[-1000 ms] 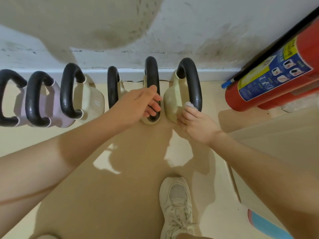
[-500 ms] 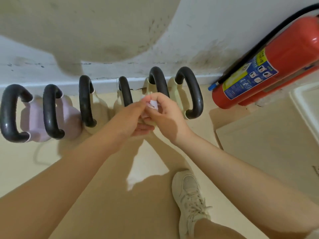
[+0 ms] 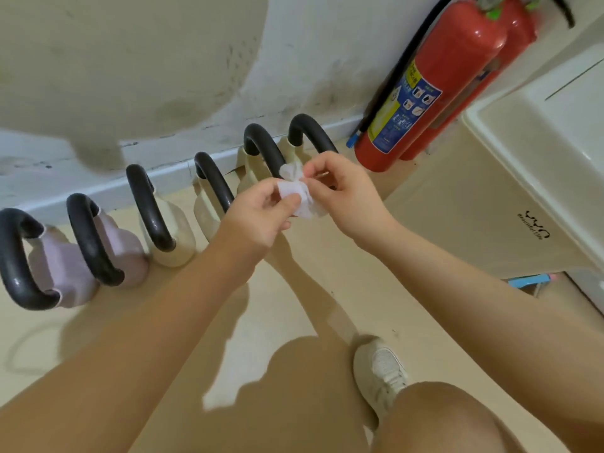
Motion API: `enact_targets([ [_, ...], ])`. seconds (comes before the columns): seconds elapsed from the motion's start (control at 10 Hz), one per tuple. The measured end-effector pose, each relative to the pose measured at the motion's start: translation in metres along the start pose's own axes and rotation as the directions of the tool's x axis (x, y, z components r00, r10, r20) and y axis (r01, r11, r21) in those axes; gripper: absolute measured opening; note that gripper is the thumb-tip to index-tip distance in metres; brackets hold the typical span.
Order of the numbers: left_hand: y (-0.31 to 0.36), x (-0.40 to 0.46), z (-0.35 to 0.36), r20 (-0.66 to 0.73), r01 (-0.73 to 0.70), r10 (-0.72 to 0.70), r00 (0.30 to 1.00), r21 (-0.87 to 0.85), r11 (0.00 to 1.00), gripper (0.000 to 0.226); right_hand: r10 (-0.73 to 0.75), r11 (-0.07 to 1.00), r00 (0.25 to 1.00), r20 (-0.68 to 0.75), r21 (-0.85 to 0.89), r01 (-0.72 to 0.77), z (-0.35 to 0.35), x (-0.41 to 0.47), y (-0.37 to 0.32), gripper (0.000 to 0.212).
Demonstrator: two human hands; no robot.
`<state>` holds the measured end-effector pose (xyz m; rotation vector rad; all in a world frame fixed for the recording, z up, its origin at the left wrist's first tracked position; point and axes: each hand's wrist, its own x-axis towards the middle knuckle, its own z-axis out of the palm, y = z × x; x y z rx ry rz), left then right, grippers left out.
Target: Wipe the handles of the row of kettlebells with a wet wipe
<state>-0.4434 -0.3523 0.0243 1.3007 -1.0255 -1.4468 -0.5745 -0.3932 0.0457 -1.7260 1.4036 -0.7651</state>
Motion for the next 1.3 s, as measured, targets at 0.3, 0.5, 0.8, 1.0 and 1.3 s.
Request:
enact_targets([
  [0.3, 0.024, 0.039, 0.106, 0.096, -0.064, 0.059, 0.994, 0.051, 0.997, 0.011, -0.004, 0.992, 1.000, 0.017, 0.129, 0.001, -0.115, -0.017, 0.032, 0.016],
  [0.5, 0.064, 0.070, 0.200, 0.213, -0.097, 0.101, 0.972, -0.030, 0.995, 0.011, -0.089, 0.994, 0.985, -0.145, -0.074, 0.079, -0.223, -0.010, 0.050, 0.023],
  [0.8, 0.081, 0.102, 0.285, 0.231, -0.278, 0.237, 0.944, 0.165, 0.946, 0.014, -0.242, 0.826, 0.835, -0.493, -0.556, -0.089, -0.334, -0.018, 0.108, 0.025],
  [1.0, 0.071, 0.108, 0.297, 0.201, -0.282, 0.241, 0.949, 0.205, 0.937, 0.022, -0.048, 0.700, 0.979, -0.198, -0.706, -0.108, -0.340, -0.019, 0.110, 0.041],
  [1.3, 0.049, 0.082, 0.206, 0.058, -0.221, 0.215, 0.975, 0.348, 0.911, 0.030, -0.540, 0.543, 0.798, -0.266, -0.835, 0.089, -0.271, -0.006, 0.093, 0.024],
])
